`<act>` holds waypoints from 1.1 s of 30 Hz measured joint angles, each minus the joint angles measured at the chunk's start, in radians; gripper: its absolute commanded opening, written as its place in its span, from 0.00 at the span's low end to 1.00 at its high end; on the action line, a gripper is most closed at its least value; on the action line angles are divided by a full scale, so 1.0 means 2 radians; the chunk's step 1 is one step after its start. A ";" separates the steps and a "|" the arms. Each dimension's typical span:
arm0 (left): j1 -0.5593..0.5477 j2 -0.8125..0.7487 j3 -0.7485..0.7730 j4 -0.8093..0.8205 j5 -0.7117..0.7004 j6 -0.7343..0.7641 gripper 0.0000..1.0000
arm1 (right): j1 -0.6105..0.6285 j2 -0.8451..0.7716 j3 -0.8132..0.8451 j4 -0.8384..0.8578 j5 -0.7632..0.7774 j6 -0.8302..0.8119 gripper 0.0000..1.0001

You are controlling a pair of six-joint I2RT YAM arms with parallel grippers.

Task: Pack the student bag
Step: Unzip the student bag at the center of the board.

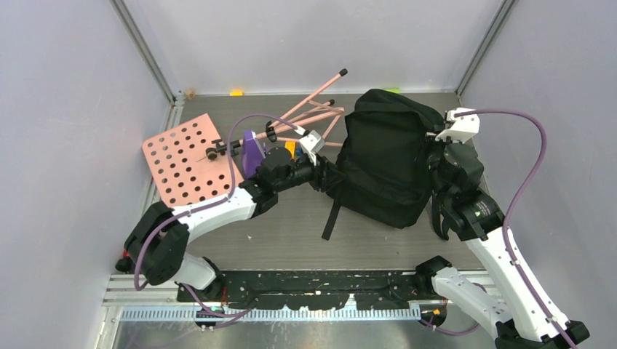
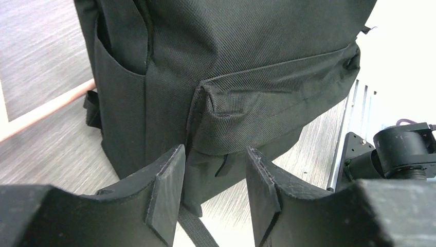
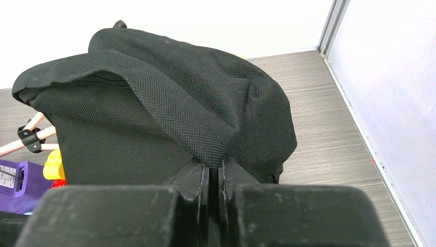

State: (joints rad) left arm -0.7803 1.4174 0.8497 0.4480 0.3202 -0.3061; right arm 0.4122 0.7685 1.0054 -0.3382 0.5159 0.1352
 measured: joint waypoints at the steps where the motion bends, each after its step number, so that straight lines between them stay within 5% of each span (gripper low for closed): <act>1: -0.002 0.007 -0.001 0.007 0.001 -0.003 0.51 | 0.000 0.000 0.000 0.000 0.000 0.000 0.04; 5: -0.016 0.027 -0.003 0.018 -0.001 -0.005 0.55 | 0.000 0.000 0.001 -0.003 0.003 0.000 0.09; 8: -0.022 0.030 -0.009 0.032 -0.013 -0.008 0.63 | 0.000 0.000 0.003 -0.010 0.003 0.000 0.30; 16: -0.021 0.026 -0.019 0.047 -0.031 -0.024 0.78 | -0.001 -0.032 0.038 -0.058 0.021 -0.002 0.63; 20: -0.018 0.025 -0.018 0.057 -0.033 -0.039 0.79 | -0.002 -0.069 0.043 -0.089 0.027 0.003 0.66; 26: -0.014 0.036 0.006 0.082 -0.032 -0.056 0.64 | -0.002 -0.093 0.072 -0.143 0.005 0.033 0.66; 33: -0.008 0.053 0.011 0.093 -0.029 -0.066 0.61 | -0.003 -0.113 0.065 -0.169 -0.125 0.124 0.61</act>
State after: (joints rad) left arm -0.7959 1.5234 0.8711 0.6346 0.2619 -0.4381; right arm 0.4061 0.5426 1.1358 -0.6758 0.2653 0.3840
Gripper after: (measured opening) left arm 0.609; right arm 0.630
